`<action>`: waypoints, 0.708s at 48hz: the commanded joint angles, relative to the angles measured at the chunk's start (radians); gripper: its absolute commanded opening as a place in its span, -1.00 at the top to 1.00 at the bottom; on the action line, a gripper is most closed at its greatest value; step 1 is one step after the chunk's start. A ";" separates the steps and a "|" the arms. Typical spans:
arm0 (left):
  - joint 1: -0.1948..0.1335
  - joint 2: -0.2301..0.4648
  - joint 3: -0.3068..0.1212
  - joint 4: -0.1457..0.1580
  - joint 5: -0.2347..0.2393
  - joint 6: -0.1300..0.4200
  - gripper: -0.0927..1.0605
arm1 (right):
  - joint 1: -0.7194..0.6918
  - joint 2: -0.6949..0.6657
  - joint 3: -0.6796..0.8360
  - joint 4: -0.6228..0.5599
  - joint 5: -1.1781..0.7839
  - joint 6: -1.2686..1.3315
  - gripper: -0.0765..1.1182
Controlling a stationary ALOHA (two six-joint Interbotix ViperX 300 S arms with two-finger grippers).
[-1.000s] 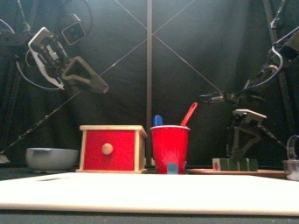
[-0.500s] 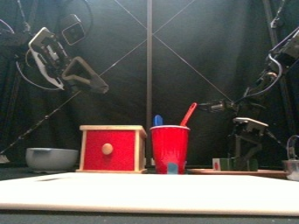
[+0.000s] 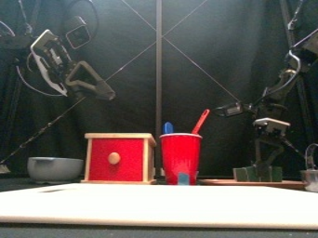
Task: Place sushi on board then cut the sushi with the knife then place the pieces on the plate
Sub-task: Place the sushi on the board
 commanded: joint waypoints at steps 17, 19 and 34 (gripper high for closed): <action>-0.002 -0.002 -0.011 -0.002 -0.009 -0.002 0.87 | 0.146 -0.120 -0.057 0.397 0.014 0.011 -0.24; -0.002 -0.002 -0.011 -0.002 -0.009 0.000 0.87 | 0.155 -0.112 -0.063 0.431 0.005 0.011 -0.24; -0.002 -0.002 -0.003 -0.011 -0.006 -0.002 0.87 | 0.212 -0.052 -0.094 0.658 -0.107 0.015 -0.24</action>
